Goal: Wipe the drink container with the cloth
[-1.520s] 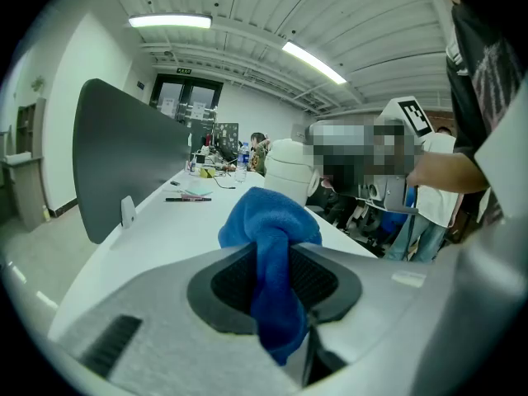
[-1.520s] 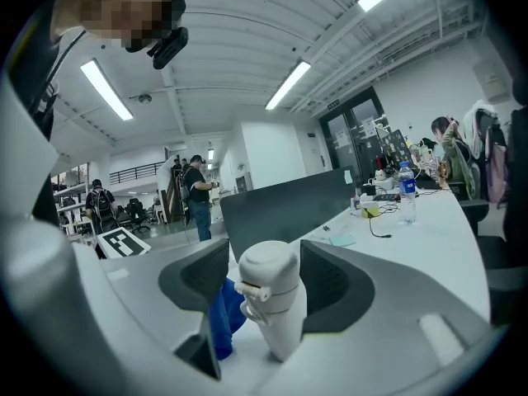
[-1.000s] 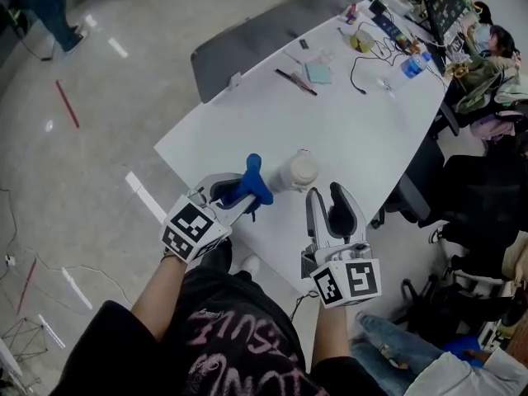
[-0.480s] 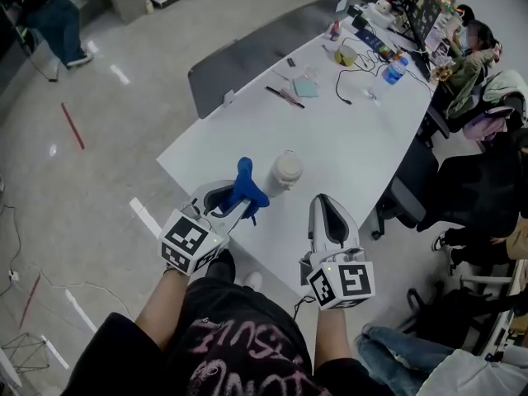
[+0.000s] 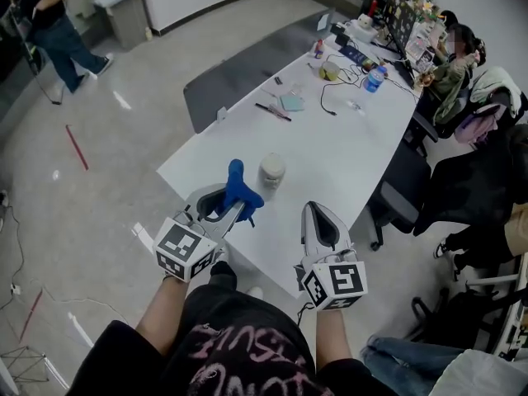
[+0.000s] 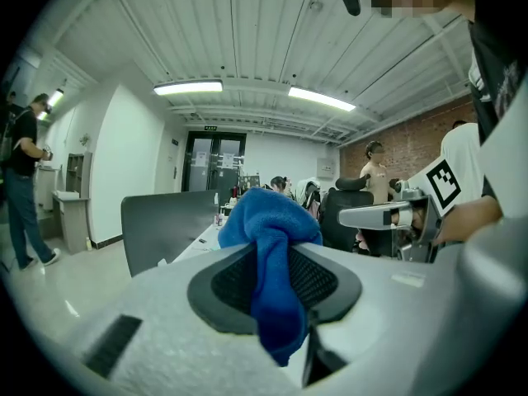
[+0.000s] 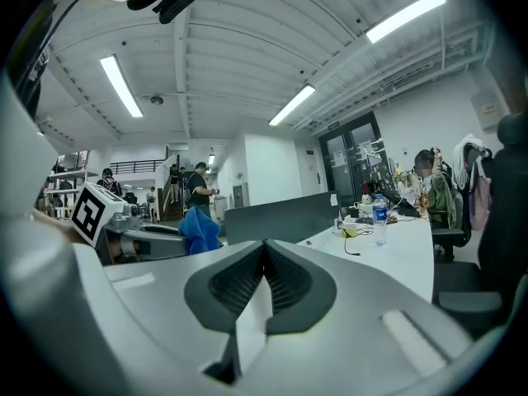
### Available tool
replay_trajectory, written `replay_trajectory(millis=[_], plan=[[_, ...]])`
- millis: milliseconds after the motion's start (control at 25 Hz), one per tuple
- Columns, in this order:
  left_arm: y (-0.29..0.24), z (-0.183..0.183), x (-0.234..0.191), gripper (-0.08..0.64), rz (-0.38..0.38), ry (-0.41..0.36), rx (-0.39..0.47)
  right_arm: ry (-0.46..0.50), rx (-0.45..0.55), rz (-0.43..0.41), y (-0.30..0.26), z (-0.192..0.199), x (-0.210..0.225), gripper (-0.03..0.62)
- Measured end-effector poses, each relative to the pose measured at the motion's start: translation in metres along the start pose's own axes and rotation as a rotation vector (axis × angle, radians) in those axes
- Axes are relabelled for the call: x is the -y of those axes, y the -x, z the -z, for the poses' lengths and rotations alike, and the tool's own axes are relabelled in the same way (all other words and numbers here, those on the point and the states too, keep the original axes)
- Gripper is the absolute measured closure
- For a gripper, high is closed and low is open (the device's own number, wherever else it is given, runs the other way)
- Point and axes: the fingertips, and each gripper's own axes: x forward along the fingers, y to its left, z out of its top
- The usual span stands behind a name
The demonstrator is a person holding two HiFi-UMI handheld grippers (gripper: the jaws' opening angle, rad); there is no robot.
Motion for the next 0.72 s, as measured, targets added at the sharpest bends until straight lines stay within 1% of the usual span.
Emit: replay_trajectory(millis=[360,720], plan=[[0.024,-0.024,0.036,0.46,-0.05,-0.036,0.053,0.013,0.033,-0.023,0.041,-0.008,-0.002,0.597],[0.044,-0.028,0.049,0.46,-0.086,-0.054,0.07,0.008,0.042,-0.035,0.059,-0.003,-0.01,0.596]])
